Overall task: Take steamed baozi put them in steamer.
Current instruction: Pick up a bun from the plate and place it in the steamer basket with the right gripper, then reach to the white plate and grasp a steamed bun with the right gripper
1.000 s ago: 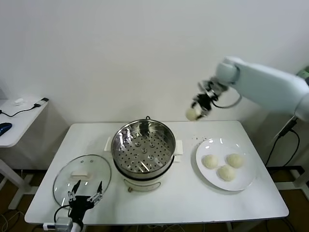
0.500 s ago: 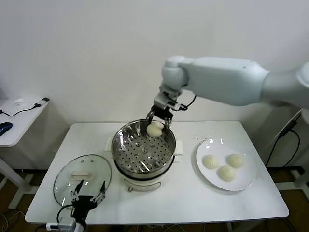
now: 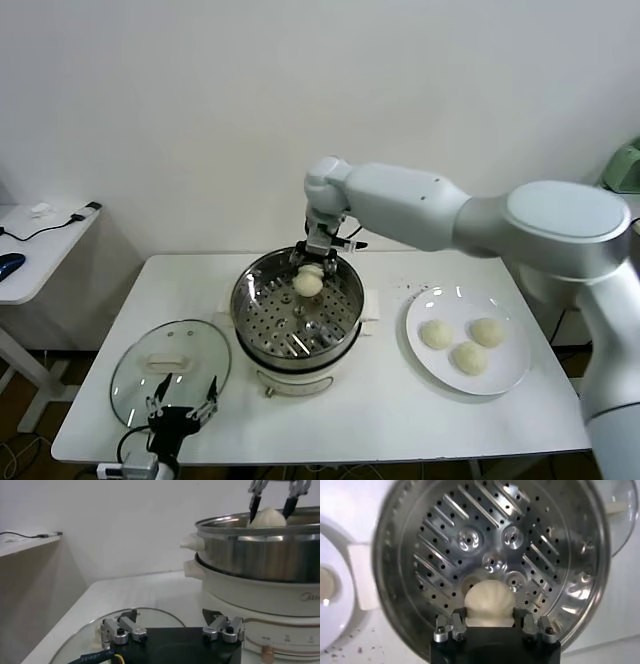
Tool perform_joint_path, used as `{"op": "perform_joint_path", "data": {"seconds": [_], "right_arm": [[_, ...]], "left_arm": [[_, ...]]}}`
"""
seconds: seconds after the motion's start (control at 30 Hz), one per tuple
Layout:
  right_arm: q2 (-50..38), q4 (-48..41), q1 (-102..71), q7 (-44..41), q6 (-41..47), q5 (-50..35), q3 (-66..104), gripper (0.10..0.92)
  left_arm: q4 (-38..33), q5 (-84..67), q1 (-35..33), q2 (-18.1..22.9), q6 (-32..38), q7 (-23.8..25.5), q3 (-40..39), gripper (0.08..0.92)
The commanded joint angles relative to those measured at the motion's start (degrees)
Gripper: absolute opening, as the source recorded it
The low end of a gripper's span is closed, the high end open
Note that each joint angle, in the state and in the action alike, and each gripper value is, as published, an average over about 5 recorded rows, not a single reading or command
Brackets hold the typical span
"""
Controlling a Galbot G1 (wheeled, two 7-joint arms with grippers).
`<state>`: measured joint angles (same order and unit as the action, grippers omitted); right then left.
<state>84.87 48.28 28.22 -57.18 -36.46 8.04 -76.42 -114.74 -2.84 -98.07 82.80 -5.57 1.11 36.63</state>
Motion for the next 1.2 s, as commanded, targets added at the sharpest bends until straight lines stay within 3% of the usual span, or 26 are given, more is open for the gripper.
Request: {"op": "perform_joint_path", "data": {"seconds": [0.03, 0.27, 0.37, 0.57, 0.67, 0.73, 0.97, 1.2], "right_arm": [[3.22, -8.44, -5.69, 4.21, -4.30, 7.29, 4.27, 0.660], [1.96, -5.68, -3.29, 2.75, -4.69, 1.50, 3.17, 0.801], [-0.25, -2.12, 0.64, 0.02, -4.44, -4.48, 1.12, 0.820], [-7.01, 6.52, 15.55, -5.39, 1.36, -27.80, -8.11, 0.823], [-12.18, 11.69, 23.12, -5.86, 10.40, -41.37, -15.46, 0.823], [-17.57, 16.04, 27.81, -5.01, 19.05, -46.11, -20.76, 0.823], [-35.40, 30.90, 34.86, 0.59, 41.04, -46.43, -35.05, 0.823], [-47.03, 42.42, 27.62, 9.76, 55.21, -46.88, -38.66, 0.823]], "left_arm": [[0.26, 0.50, -0.06, 0.20, 0.20, -0.25, -0.06, 0.823], [-0.17, 0.59, -0.42, 0.40, 0.20, -0.45, -0.18, 0.823], [-0.77, 0.62, -0.81, 0.36, 0.19, -0.40, -0.13, 0.823], [-1.91, 0.62, -1.63, 0.30, 0.27, -0.27, -0.14, 0.823], [-2.29, 0.65, -1.95, 0.41, 0.36, -0.26, -0.28, 0.823], [-2.44, 0.65, -2.06, 0.46, 0.41, -0.27, -0.36, 0.823], [-2.32, 0.41, -1.78, 0.46, 0.73, -0.37, -0.42, 0.823], [-1.80, 0.12, -1.43, 0.57, 0.72, -0.43, 0.10, 0.823]]}}
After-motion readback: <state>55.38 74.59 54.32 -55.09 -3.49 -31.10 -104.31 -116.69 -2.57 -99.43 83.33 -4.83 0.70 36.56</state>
